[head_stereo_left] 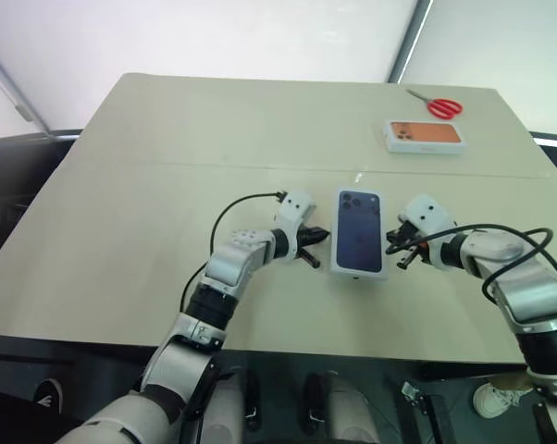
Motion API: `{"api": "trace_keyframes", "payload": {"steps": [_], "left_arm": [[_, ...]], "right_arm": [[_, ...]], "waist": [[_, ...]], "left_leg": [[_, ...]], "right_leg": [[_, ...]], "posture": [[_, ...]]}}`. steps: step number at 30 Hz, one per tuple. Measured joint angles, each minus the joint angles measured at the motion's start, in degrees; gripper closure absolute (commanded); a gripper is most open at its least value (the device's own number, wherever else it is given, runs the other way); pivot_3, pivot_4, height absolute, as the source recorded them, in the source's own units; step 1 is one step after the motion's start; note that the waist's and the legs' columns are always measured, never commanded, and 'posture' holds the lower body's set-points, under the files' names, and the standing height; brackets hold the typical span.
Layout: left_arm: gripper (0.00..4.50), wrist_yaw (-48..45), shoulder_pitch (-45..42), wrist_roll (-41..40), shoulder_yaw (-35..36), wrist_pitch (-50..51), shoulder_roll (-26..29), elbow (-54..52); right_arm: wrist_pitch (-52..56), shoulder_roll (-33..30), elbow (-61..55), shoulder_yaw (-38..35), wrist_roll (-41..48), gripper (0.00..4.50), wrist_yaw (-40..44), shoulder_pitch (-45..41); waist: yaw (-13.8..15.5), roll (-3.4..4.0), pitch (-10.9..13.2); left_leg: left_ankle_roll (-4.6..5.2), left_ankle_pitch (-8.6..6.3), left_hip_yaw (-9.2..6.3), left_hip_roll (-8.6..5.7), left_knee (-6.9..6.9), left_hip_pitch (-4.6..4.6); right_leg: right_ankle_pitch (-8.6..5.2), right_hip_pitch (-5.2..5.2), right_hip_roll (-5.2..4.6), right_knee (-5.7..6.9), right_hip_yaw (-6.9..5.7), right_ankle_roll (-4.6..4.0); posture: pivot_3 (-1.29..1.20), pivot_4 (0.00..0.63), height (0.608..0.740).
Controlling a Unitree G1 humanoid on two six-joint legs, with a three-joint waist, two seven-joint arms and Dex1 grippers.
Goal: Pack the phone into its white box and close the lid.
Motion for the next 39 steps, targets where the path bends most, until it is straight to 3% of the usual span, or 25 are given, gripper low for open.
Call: {"api": "trace_keyframes", "payload": {"steps": [39], "left_arm": [[4.5, 2.25, -6.48, 0.79, 2.45, -6.33, -1.73, 10.56]], "right_arm": [[-0.27, 2.71, 2.98, 2.09, -2.77, 4.46, -3.51, -4.3]], "waist": [[-0.14, 0.0, 0.0]], "left_leg": [[0.0, 0.0, 0.01, 0.0, 0.0, 0.0]], "right_leg": [[0.0, -0.01, 0.02, 0.0, 0.0, 0.0]], "posture": [[0.0, 0.15, 0.738]]}}
